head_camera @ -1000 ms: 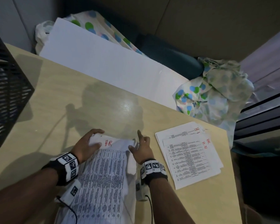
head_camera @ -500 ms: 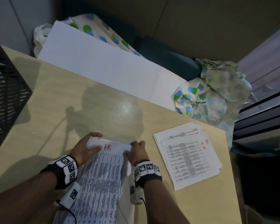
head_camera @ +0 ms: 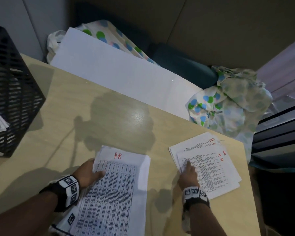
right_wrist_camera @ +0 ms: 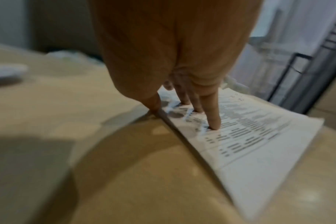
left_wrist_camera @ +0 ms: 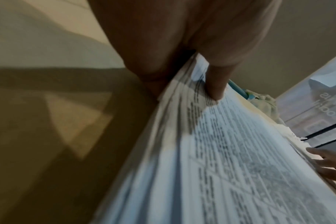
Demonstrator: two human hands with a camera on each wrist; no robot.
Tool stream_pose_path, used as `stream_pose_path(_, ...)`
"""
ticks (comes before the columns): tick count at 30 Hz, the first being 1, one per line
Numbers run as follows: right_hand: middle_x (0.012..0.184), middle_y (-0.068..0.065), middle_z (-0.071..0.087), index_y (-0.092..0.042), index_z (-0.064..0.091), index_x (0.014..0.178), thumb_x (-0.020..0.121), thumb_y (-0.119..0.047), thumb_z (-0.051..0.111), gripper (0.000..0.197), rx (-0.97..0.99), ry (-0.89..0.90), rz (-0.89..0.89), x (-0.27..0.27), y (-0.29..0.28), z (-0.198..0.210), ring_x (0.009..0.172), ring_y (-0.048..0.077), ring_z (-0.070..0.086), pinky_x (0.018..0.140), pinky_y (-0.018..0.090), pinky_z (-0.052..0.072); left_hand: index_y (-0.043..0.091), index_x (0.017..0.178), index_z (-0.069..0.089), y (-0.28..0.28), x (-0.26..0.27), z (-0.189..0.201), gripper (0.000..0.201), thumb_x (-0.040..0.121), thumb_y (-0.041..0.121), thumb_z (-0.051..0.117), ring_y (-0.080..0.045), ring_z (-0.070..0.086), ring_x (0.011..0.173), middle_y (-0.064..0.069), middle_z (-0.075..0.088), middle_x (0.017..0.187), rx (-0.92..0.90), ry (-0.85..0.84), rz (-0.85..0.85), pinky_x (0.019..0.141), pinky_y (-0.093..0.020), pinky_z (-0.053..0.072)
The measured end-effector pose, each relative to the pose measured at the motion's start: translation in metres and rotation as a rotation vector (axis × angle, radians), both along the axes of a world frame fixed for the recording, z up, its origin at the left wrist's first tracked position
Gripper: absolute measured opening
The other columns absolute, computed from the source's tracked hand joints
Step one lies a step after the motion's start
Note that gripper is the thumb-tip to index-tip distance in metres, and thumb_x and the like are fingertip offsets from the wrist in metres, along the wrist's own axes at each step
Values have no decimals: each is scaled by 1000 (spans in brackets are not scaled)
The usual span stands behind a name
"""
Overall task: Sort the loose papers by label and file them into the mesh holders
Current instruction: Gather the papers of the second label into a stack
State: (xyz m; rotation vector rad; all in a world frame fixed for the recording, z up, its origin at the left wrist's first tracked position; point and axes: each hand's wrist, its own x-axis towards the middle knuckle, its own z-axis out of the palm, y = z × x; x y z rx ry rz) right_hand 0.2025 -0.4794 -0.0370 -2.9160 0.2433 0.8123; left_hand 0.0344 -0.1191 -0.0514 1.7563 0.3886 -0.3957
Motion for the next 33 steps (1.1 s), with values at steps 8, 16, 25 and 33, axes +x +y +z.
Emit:
stream_pose_path(8,148,-10,38,-37,43,134,95,-39,32,41,-33,-106,217,-36,-5,21,130,19,44,100,39,43,10,119,59,9,19,10,31,89,14,58,-33,61,101,-15,67,112,307,62,396,80,-30,40)
stream_pose_path(16,88,-12,67,-38,57,104,91,-48,40,23,84,-118,229,-77,3,25,85,14,66,73,29,50,14,127,54,11,26,9,36,92,18,55,-36,60,105,-17,64,120,306,89,420,84,-34,41)
stream_pose_path(25,136,24,39,-4,29,134,54,-71,75,113,-89,-182,-660,-71,-60,11,125,40,39,101,50,40,15,124,57,21,6,14,34,91,19,56,-34,62,100,-16,66,116,314,137,452,85,-34,44)
stream_pose_path(33,77,8,69,-6,57,110,77,-8,71,36,200,-150,-491,-48,-81,24,59,27,66,70,39,59,15,124,56,23,11,8,34,90,21,56,-35,62,98,-17,67,114,343,154,419,85,-35,46)
